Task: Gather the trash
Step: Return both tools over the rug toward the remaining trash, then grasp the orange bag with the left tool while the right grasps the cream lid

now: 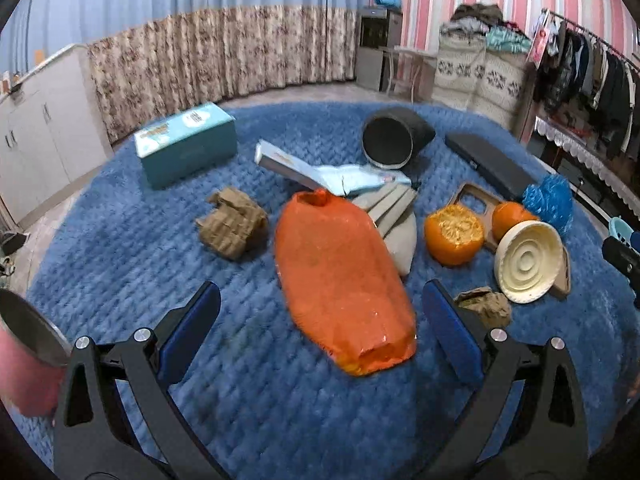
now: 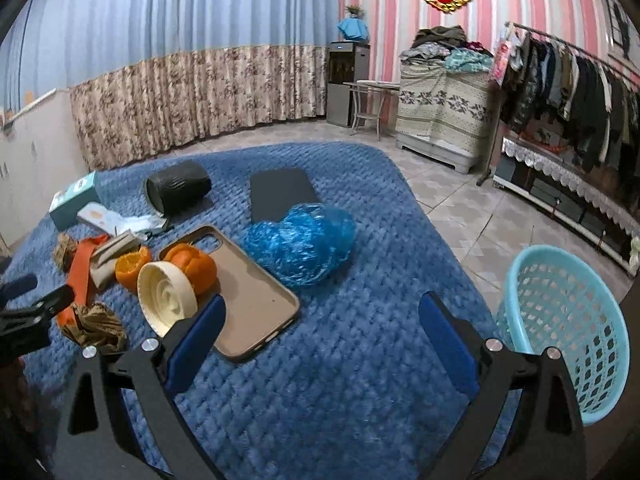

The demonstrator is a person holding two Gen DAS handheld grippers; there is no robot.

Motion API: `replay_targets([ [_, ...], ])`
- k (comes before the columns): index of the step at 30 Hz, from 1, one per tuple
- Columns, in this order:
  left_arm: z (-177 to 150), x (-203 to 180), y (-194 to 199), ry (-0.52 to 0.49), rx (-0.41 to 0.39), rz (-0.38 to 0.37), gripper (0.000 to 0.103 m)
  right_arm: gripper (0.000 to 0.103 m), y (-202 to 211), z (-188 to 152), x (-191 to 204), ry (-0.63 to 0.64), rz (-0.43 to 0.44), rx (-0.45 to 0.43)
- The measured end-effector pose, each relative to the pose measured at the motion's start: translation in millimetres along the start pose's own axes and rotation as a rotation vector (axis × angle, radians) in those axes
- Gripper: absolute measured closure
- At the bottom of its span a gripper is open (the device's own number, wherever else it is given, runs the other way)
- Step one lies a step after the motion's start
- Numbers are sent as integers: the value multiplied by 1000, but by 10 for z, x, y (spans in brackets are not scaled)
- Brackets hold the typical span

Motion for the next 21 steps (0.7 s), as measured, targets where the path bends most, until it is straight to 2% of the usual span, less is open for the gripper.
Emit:
replay_targets([
  [1,-3,-8,-44,5,19,-12,6,8,-4,2,30,12,-1,1],
  [3,-34,-35,-116,11,53,-36,13,8,-10,6,88,30,4,2],
  [7,-88,-65,-158,31,82,-76,21,8,-45,-9,202,52,23,16],
  [9,-119,-49,-184,49,101,-87,33,8,-68,-22,259,65,29,26],
  [13,-132,-39,-160,58,95,-111,47,8,-89,-51,383,78,57,39],
  [14,-135,-38,-141,53,94,-118,53,8,-98,-60,414,79,66,44],
  [15,-142,-35,-121,45,93,-122,64,8,-104,-69,435,81,69,48],
  [19,-146,51,-73,61,93,-140,83,8,-147,-86,470,74,80,62],
  [20,-145,74,-69,68,94,-145,101,8,-161,-88,470,64,88,67],
  [21,-147,103,-69,72,99,-149,103,8,-176,-96,463,55,93,70],
])
Point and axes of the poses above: each gripper's, at about its wrist camera, not at the fingertips, and y roughly against the way its jaws point, x to its left, z to its top, the point moved 8 cm from there along -y, roughly the way its jaws point
